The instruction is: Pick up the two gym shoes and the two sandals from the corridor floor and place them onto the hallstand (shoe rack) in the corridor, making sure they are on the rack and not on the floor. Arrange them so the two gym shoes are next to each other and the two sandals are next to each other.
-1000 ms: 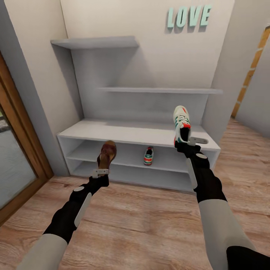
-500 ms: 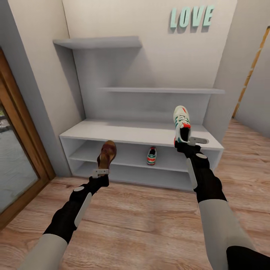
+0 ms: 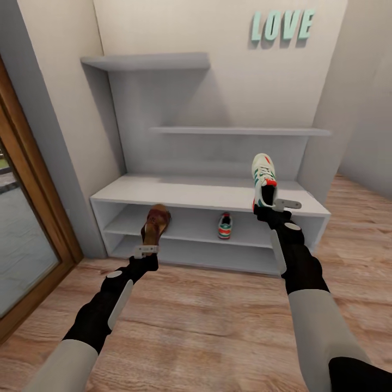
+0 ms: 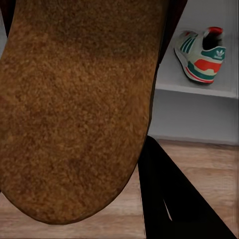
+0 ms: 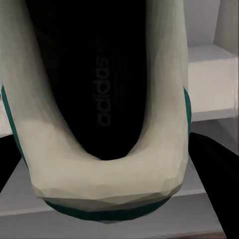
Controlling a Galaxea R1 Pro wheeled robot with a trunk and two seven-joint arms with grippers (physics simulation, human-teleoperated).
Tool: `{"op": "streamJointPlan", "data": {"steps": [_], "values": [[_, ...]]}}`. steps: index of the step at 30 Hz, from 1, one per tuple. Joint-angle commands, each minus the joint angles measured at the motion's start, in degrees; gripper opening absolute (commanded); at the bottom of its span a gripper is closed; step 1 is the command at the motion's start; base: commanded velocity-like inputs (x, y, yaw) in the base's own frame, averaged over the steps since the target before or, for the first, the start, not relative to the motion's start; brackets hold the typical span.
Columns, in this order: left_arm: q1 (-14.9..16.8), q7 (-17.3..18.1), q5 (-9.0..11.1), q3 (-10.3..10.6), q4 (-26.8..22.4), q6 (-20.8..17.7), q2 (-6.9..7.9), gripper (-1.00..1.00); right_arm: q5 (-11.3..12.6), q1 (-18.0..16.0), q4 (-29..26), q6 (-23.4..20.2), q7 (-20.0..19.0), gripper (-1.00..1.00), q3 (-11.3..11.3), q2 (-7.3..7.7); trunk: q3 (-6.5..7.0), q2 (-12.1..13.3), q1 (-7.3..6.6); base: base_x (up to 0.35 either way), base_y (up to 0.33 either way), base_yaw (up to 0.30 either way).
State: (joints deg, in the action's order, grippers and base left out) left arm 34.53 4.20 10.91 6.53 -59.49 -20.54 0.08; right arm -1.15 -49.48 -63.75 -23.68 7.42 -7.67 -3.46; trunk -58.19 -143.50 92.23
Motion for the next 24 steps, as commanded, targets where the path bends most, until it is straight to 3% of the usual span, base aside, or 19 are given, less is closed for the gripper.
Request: {"op": "streamJointPlan", "data": {"steps": [1, 11, 14, 18, 20, 22, 23, 24], "values": [[0.01, 0.11, 0.17, -0.03, -0.10, -0.38, 0.01, -1.00, -0.13, -0.03, -0.06, -0.31, 0.06, -1.00, -0.06, -0.05, -0.06, -0.02, -0.01, 0.000, 0.004, -0.258], [0.01, 0.10, 0.25, 0.04, 1.30, -0.34, -0.02, -1.00, 0.07, -0.04, -0.22, -0.38, 0.08, -1.00, -0.14, 0.12, -0.06, -0.02, -0.01, 0.000, 0.001, -0.056], [0.01, 0.06, 0.38, 0.01, 2.14, -0.31, -1.30, -1.00, 0.41, -0.07, -0.47, -0.63, 0.08, -1.00, -0.63, 0.35, -0.06, -0.02, -0.01, 0.000, 0.000, 0.000], [0.01, -0.03, 0.25, -0.09, 3.44, -0.40, -1.45, -1.00, 0.44, -0.04, -0.26, -3.65, 0.11, -1.00, -1.42, 0.48, -0.06, -0.02, -0.01, 0.000, 0.000, 0.000], [0.01, -0.06, 0.16, -0.17, 4.31, -0.72, -1.36, -1.00, 0.39, -0.01, -0.13, -5.25, 0.13, -1.00, -5.96, 0.83, -0.06, -0.02, -0.01, 0.000, 0.000, 0.000], [0.01, -0.06, 0.01, -0.19, 5.51, -2.39, -1.30, -1.00, 0.30, -0.01, -0.11, -5.84, 0.05, -1.00, -14.23, 2.88, -0.06, -0.02, -0.01, 0.000, 0.000, 0.000], [0.01, -0.06, -0.03, -0.19, 5.85, -2.99, -1.30, -1.00, 0.28, -0.01, -0.12, -5.93, 0.04, -1.00, -16.58, 3.64, -0.06, -0.02, -0.01, 0.000, 0.000, 0.000], [0.01, -0.07, -0.08, -0.16, 6.58, -4.06, -1.29, -1.00, 0.22, 0.00, -0.11, -6.08, 0.01, -1.00, -21.12, 5.42, -0.06, -0.02, -0.01, 0.000, 0.000, 0.000]]}}
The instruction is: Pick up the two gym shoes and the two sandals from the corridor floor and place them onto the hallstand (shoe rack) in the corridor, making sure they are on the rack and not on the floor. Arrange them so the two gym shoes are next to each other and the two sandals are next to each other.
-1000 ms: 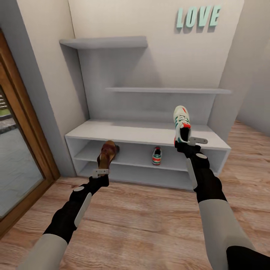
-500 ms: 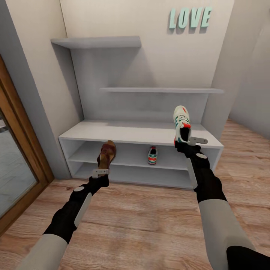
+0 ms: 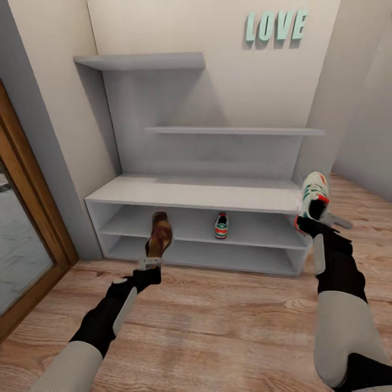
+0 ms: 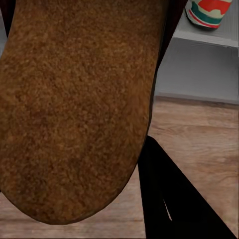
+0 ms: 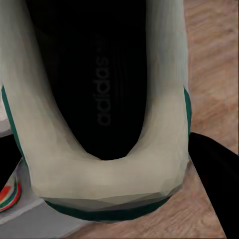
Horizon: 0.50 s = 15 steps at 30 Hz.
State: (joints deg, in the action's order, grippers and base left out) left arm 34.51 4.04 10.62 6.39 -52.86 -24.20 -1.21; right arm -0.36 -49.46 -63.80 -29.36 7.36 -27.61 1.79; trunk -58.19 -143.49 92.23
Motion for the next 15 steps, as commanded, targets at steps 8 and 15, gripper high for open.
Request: {"op": "streamJointPlan", "data": {"steps": [8, 15], "values": [[0.03, 0.09, 0.02, 0.08, 6.25, -2.34, -0.05, -1.00, -0.77, -0.02, 1.62, -0.69, -0.11, -1.00, -14.40, 14.64, -0.06, -0.03, -0.01, 0.000, 0.000, 0.000], [0.03, 0.15, 0.00, 0.20, 11.11, -2.49, -0.44, -1.00, -0.73, -0.02, 12.16, -0.70, -0.23, -1.00, -15.57, 31.42, -0.06, -0.03, -0.01, 0.000, 0.000, 0.000]]}}
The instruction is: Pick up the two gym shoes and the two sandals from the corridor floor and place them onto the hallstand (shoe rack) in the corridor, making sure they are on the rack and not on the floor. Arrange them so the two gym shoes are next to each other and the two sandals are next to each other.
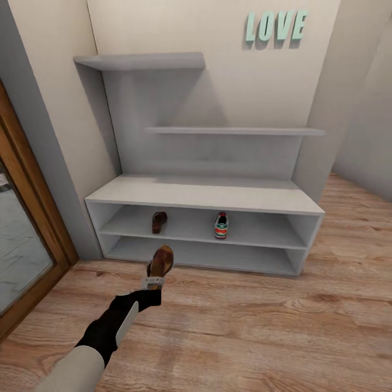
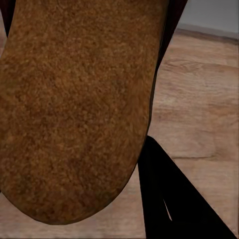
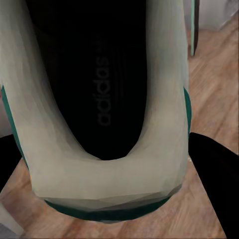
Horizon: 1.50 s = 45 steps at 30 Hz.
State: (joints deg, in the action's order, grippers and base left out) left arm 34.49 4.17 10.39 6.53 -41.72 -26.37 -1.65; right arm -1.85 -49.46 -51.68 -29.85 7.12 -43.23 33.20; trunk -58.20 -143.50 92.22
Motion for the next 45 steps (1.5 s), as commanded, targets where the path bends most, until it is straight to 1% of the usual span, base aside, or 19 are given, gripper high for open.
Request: {"op": "streamJointPlan", "data": {"steps": [1, 2, 3, 4, 5, 6, 8, 9, 12, 22, 32, 45], "values": [[0.05, 0.03, 0.23, 0.04, 0.83, -0.30, -0.15, -1.00, 0.86, -0.03, 2.63, -0.21, -0.03, -1.00, -0.12, 2.79, -0.05, -0.02, -0.01, 0.000, 0.000, 0.000], [0.07, 0.03, 0.24, 0.00, 1.67, -0.33, -0.26, -1.00, 1.00, 0.00, 7.01, -0.21, -0.09, -1.00, -0.28, 6.94, -0.05, -0.02, -0.01, 0.000, 0.000, 0.000], [0.09, 0.00, 0.24, -0.04, 2.01, -0.35, -0.30, -1.00, 1.05, 0.01, 10.01, -0.21, -0.42, -1.00, -0.35, 9.48, -0.05, -0.02, -0.01, 0.000, 0.000, 0.000], [0.12, -0.17, 0.24, -0.11, 2.30, -0.39, -0.34, -1.00, 1.10, 0.01, 14.05, -0.19, -1.81, -1.00, -0.40, 12.72, -0.05, -0.02, -0.01, 0.000, 0.000, 0.000], [0.12, -0.43, 0.24, -0.14, 2.41, -0.39, -0.32, -1.00, 1.10, 0.01, 16.17, -0.16, -3.36, -1.00, -0.42, 14.37, -0.05, -0.02, -0.01, 0.000, 0.000, 0.000], [0.11, -0.76, 0.23, -0.17, 2.45, -0.36, -0.31, -1.00, 1.08, 0.03, 17.69, -0.13, -5.29, -1.00, -0.43, 15.50, -0.05, -0.02, -0.01, 0.000, 0.000, 0.000], [0.11, -1.32, 0.18, -0.11, 2.51, -0.27, -0.24, -1.00, 0.95, 0.02, 19.28, -0.09, -9.01, -1.00, -0.45, 16.67, -0.05, -0.02, -0.01, 0.000, 0.000, 0.000], [0.10, -1.46, 0.17, -0.08, 2.54, -0.24, -0.21, -1.00, 0.90, 0.04, 19.68, -0.07, -10.12, -1.00, -0.43, 16.94, -0.05, -0.02, -0.01, 0.000, 0.000, 0.000], [0.10, -1.62, 0.16, -0.05, 2.53, -0.19, -0.14, -1.00, 0.74, 0.05, 20.16, -0.05, -11.46, -1.00, -0.39, 17.27, -0.05, -0.02, -0.01, 0.000, 0.000, 0.000], [0.12, -1.77, 0.16, -0.21, 2.52, -0.37, -0.05, -1.00, 0.62, 0.06, 20.39, -0.03, -12.06, -1.00, -0.37, 17.42, -0.12, -0.02, -0.01, 0.000, 0.000, 0.000], [0.15, -1.79, 0.14, -0.29, 2.23, -0.49, 0.06, -1.00, 0.62, 0.06, 20.39, -0.03, -12.04, -1.00, -0.37, 17.28, -3.12, -0.15, 0.25, 0.000, 0.000, 0.000], [0.33, -1.88, 0.07, -0.29, 1.90, -0.61, 0.00, -1.00, 0.71, 0.06, 20.56, 0.65, -12.04, -1.00, -0.54, 17.34, -6.10, -0.33, 0.58, 0.000, 0.000, 0.000]]}}
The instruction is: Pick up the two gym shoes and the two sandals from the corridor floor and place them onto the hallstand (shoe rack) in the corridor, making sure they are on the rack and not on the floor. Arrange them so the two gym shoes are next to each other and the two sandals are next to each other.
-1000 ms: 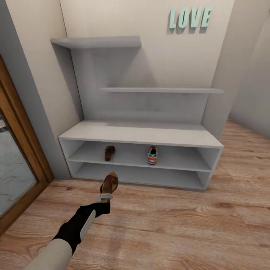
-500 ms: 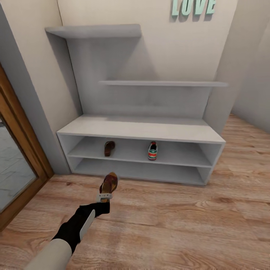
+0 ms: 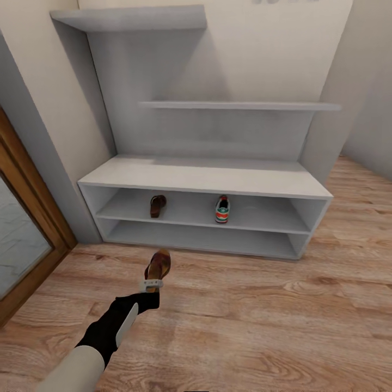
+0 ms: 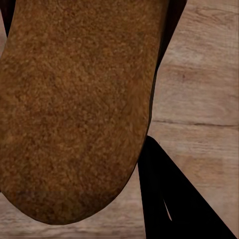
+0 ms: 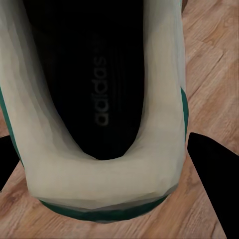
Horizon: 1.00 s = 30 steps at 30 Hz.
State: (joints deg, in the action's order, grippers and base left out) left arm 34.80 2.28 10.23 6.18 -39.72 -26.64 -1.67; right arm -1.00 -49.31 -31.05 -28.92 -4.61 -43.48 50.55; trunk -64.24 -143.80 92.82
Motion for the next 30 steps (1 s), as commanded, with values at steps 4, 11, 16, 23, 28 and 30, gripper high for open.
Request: {"op": "streamJointPlan", "data": {"steps": [4, 11, 16, 23, 28, 30], "values": [[0.11, 0.00, 0.23, 0.06, -0.09, -0.33, -0.02, -1.00, -0.14, -0.08, -0.12, -0.31, -0.32, -1.00, -0.24, -0.01, -0.94, -0.08, 0.09, 0.000, 0.000, 0.000], [0.43, 0.02, 0.30, 0.06, -3.44, -0.35, -0.06, -1.00, -0.31, -0.08, -0.23, -0.43, -0.32, -1.00, -0.11, -0.06, -1.92, -0.12, 0.16, 0.000, 0.000, 0.034], [2.02, 0.00, 0.35, 0.06, -4.41, -1.22, -0.24, -1.00, -0.37, -0.08, -0.24, -0.44, -0.32, -1.00, -0.04, -0.10, -2.00, -0.12, 0.16, 0.000, 0.000, 0.013], [4.09, 0.07, 0.33, 0.11, -4.30, -3.82, -0.14, -1.00, -0.39, -0.08, -0.24, -0.44, -0.32, -1.00, -0.03, -0.10, -2.01, -0.12, 0.16, 0.000, 0.000, 0.001], [4.21, 0.09, 0.37, 0.17, -4.16, -3.93, -0.10, -1.00, -0.39, -0.08, -0.22, -0.44, -0.32, -1.00, -0.02, -0.10, -2.01, -0.12, 0.16, 0.000, 0.000, 0.000], [4.22, 0.09, 0.40, 0.21, -4.14, -3.94, -0.09, -1.00, -0.39, -0.08, -0.23, -0.44, -0.32, -1.00, -0.02, -0.10, -2.01, -0.12, 0.16, 0.057, 0.000, 0.000]]}}
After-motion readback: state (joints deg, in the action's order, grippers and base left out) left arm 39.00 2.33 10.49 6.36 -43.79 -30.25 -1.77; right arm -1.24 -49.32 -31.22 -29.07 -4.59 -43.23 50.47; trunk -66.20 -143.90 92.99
